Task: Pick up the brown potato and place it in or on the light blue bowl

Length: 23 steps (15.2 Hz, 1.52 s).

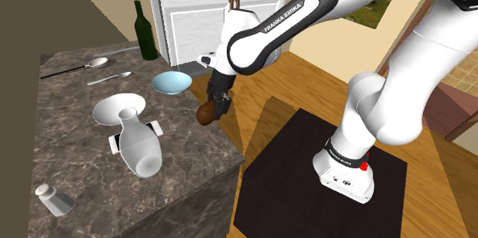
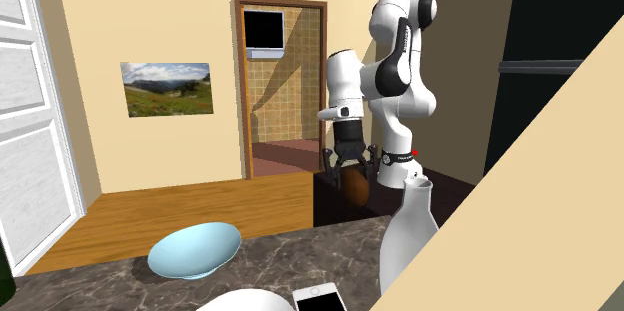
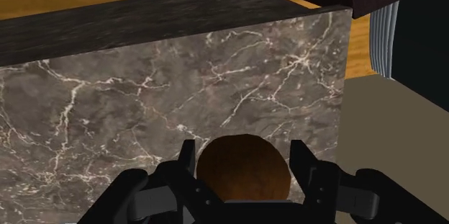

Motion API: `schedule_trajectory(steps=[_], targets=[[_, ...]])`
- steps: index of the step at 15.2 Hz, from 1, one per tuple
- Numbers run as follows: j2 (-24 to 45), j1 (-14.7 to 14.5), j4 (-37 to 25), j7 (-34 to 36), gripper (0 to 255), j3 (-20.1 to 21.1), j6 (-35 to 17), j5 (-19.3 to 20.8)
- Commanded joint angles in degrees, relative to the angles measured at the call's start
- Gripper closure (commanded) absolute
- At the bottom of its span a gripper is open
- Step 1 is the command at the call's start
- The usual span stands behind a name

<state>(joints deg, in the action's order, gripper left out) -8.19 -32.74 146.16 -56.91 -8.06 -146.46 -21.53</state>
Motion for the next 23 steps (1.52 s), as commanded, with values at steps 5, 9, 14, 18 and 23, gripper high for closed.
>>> schedule_trajectory(steps=[5,9,14,18,23], targets=[[8.1,2.0,-10.5,-5.3,255,-3.1,4.0,-1.3],[15.2,4.0,-19.6,-9.1,255,-4.7,7.5,-2.9],[24.3,7.2,-32.3,-12.5,255,-5.8,12.6,-4.5],[32.1,10.2,-43.9,-14.1,255,-6.1,17.5,-5.5],[43.0,14.5,-61.1,-14.7,255,-6.0,24.6,-6.2]])
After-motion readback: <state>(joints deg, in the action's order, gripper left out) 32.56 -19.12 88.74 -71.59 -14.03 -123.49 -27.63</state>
